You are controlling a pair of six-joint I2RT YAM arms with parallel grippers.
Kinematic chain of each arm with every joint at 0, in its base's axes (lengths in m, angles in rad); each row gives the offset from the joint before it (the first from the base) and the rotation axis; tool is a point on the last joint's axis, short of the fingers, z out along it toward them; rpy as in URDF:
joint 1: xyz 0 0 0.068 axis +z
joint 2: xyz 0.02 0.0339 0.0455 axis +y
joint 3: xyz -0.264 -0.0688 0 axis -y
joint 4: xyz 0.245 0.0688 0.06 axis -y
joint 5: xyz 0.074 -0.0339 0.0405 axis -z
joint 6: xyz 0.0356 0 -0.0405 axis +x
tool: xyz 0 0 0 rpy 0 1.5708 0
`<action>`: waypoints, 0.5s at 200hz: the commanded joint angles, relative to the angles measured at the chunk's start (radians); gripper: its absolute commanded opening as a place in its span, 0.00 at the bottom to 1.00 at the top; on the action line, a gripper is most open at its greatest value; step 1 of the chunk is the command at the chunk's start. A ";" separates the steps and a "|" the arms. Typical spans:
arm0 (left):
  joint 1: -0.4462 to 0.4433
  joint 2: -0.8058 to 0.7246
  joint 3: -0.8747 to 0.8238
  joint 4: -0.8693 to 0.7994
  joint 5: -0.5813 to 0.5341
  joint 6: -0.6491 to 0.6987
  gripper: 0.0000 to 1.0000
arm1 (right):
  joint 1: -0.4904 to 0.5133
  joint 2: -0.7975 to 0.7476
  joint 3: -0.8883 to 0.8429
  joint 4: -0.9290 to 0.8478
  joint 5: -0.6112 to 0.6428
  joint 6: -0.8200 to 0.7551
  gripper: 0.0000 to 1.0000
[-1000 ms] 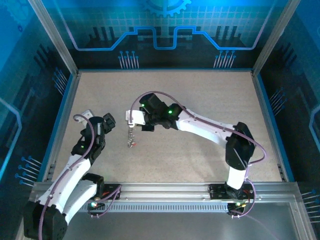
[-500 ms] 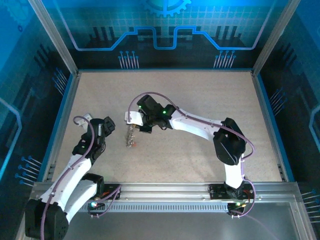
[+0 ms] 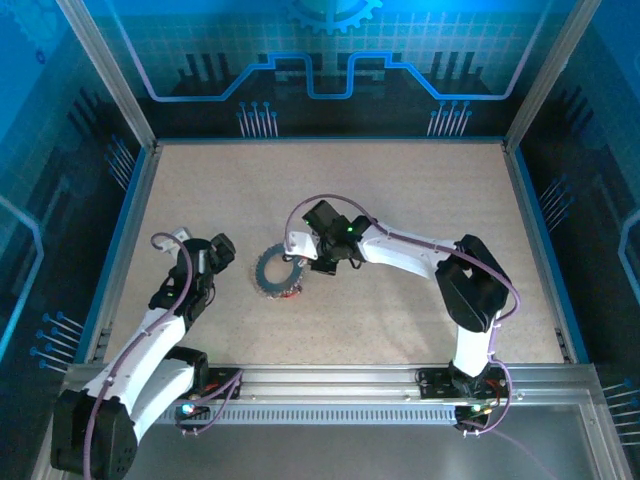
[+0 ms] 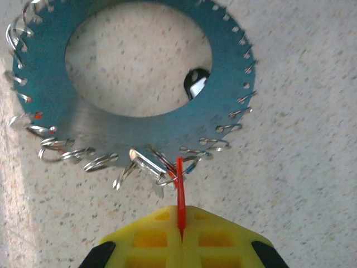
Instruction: Put the keys on the keyring
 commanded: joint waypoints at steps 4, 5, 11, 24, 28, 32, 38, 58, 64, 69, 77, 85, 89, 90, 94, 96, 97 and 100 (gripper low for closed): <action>0.008 0.010 -0.019 0.041 0.015 0.001 0.99 | -0.007 0.018 -0.025 -0.010 0.034 0.011 0.00; 0.008 0.011 -0.019 0.042 0.014 0.001 0.99 | -0.008 0.020 -0.025 -0.010 0.035 0.011 0.00; 0.008 0.013 -0.020 0.043 0.013 0.003 0.99 | -0.009 0.032 -0.023 -0.012 0.045 0.010 0.00; 0.008 0.018 -0.023 0.047 0.011 0.005 0.99 | -0.012 0.060 -0.012 -0.026 0.063 0.009 0.00; 0.008 0.018 -0.026 0.048 0.010 0.007 0.99 | -0.013 0.068 -0.004 -0.038 0.066 0.011 0.00; 0.008 0.018 -0.026 0.050 0.010 0.009 0.99 | -0.016 0.080 0.007 -0.053 0.070 0.013 0.00; 0.008 0.021 -0.030 0.054 0.009 0.011 0.99 | -0.017 0.095 0.026 -0.077 0.074 0.017 0.00; 0.009 0.026 -0.042 0.078 0.017 0.018 0.99 | -0.019 0.126 0.061 -0.125 0.099 0.016 0.00; 0.008 0.029 -0.043 0.084 0.019 0.023 0.99 | -0.020 0.128 0.062 -0.127 0.102 0.018 0.00; 0.008 0.030 -0.044 0.087 0.019 0.025 0.99 | -0.022 0.127 0.061 -0.126 0.098 0.017 0.00; 0.008 0.034 -0.043 0.090 0.019 0.032 0.99 | -0.022 0.125 0.055 -0.126 0.098 0.017 0.03; 0.008 0.038 -0.042 0.095 0.021 0.046 0.99 | -0.023 0.123 0.049 -0.125 0.105 0.018 0.08; 0.009 0.039 -0.041 0.100 0.024 0.054 0.99 | -0.026 0.121 0.044 -0.125 0.108 0.019 0.10; 0.008 0.040 -0.041 0.101 0.025 0.057 0.99 | -0.026 0.122 0.044 -0.125 0.109 0.018 0.10; 0.008 0.041 -0.041 0.107 0.028 0.064 0.99 | -0.026 0.122 0.041 -0.126 0.112 0.018 0.12; 0.009 0.042 -0.041 0.108 0.031 0.064 0.99 | -0.026 0.121 0.039 -0.126 0.114 0.018 0.13; 0.008 0.042 -0.041 0.108 0.032 0.066 0.99 | -0.026 0.121 0.036 -0.126 0.114 0.019 0.13; 0.008 0.043 -0.041 0.112 0.033 0.069 0.99 | -0.027 0.120 0.032 -0.127 0.116 0.019 0.14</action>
